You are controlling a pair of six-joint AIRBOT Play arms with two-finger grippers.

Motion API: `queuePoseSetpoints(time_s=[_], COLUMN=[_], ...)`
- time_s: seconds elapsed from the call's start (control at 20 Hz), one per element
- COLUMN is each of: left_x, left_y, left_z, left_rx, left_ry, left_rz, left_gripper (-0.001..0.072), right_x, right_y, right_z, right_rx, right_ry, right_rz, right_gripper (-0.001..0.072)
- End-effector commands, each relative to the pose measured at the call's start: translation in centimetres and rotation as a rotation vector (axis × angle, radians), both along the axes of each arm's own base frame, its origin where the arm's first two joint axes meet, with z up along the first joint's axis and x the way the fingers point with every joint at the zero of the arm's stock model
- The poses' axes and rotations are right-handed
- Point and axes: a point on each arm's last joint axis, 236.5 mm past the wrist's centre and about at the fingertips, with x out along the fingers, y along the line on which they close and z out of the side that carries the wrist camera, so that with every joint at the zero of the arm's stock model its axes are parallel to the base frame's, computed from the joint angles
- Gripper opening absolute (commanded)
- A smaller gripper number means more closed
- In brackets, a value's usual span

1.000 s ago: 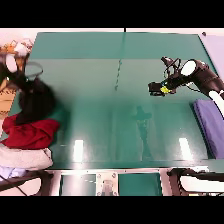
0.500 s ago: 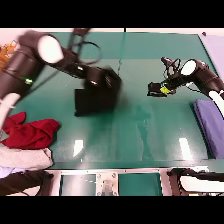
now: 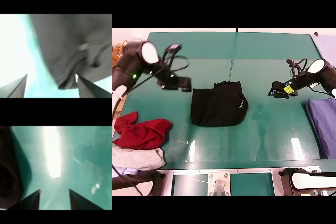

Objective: Fold the shirts.

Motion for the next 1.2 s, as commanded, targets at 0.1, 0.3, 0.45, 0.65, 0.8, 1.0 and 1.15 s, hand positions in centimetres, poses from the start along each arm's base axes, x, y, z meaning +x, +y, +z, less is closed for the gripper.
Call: queuePoseSetpoints(time_s=[0.1, 0.3, 0.45, 0.65, 0.8, 1.0, 1.15], left_x=[-0.5, 2.1, 3.9, 4.1, 4.0, 5.4, 8.0], left_y=[0.1, -2.4, -3.9, -4.0, -4.1, -4.3, -4.5], left_z=[-9.0, -12.0, -12.4, -12.8, -12.8, -9.7, -1.5], left_rx=[-0.200, -0.353, -0.456, -0.465, -0.460, -0.470, -0.493], left_ry=[0.055, 0.052, 0.029, 0.025, 0.017, -0.065, -0.261], left_rz=[0.229, 0.335, 0.388, 0.384, 0.355, 0.303, 0.218], left_gripper=[0.0708, 0.0708, 0.0707, 0.0397, 0.0020, 0.0019, 0.0019], right_x=[4.2, 6.6, 7.8, 9.0, 10.0, 11.1, 11.8], right_y=[5.6, 11.5, 15.2, 17.8, 17.3, 15.3, 14.5], right_z=[-2.6, -5.5, -7.2, -8.1, -7.6, -4.8, 0.7], right_rx=[0.286, 0.377, 0.379, 0.383, 0.381, 0.409, 0.429], right_ry=[-0.056, -0.061, -0.052, -0.060, -0.086, -0.108, -0.180], right_rz=[-0.022, 0.021, 0.095, 0.140, 0.130, 0.152, 0.232], right_gripper=[0.0429, 0.0427, 0.0402, 0.0327, 0.0114, 0.0024, 0.0023])
